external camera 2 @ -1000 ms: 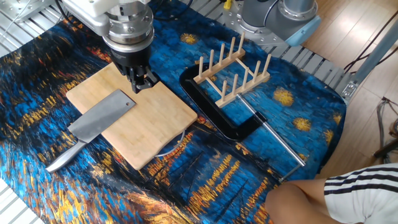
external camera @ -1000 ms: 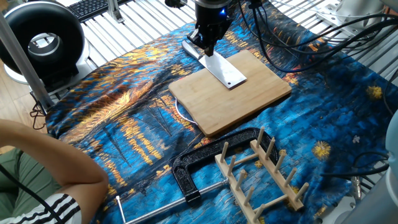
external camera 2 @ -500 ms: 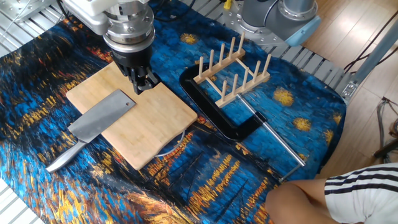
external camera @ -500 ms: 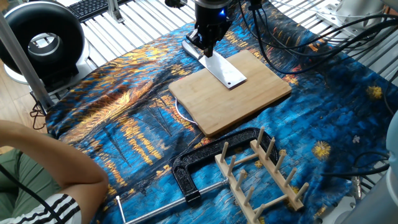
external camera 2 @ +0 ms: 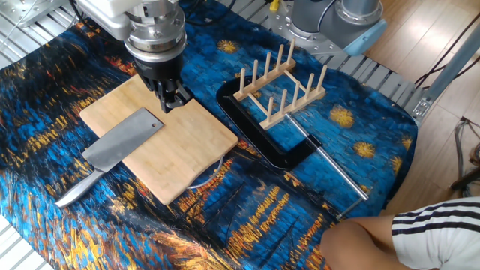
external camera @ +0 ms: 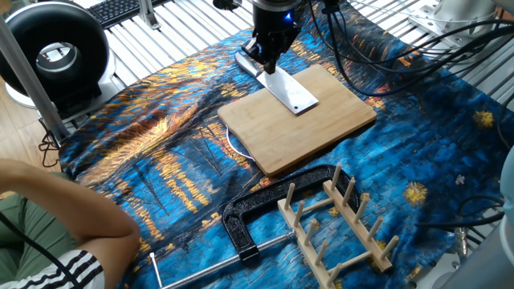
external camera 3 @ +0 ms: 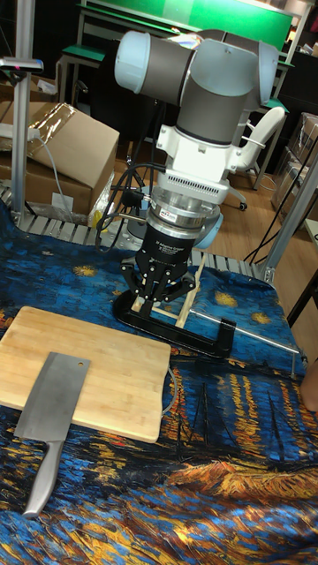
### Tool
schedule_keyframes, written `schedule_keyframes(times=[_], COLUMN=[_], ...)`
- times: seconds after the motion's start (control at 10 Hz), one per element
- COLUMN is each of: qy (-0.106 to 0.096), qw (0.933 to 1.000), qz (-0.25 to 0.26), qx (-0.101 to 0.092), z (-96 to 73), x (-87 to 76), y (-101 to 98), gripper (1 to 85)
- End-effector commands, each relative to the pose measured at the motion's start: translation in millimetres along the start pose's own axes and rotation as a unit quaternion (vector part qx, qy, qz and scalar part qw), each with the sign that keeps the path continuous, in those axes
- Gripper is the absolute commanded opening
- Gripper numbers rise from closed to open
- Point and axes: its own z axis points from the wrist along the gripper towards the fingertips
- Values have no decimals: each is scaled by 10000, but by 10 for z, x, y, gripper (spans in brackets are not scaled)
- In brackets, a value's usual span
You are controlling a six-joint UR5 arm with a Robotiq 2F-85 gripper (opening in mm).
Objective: Put the knife on the knife rack
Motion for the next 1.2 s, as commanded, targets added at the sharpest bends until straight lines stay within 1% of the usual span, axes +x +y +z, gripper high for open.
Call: schedule_keyframes(times=[0.0, 0.3, 0.4, 0.5, 0.6, 0.7, 0.8, 0.9, 1.0, 1.1], qy=[-27, -42, -45, -33, -81, -15, 43, 36, -35, -62], qw=[10000, 9999, 9998, 9994, 9988, 9990, 9995, 10000, 9998, 9999], qz=[25, -43, -172, -312, -376, -321, -178, -12, 25, 21], qx=[-73, -81, 11, 157, 294, 311, 268, 38, -181, -129], z=[-4, -4, -4, -5, -9, -9, -8, -4, -6, -5], x=[-9, -16, -18, -14, -43, -7, 25, 24, -13, -27], y=[25, 29, -19, -95, -165, -175, -153, -34, 80, 53], gripper=[10, 10, 10, 10, 10, 10, 10, 10, 10, 10])
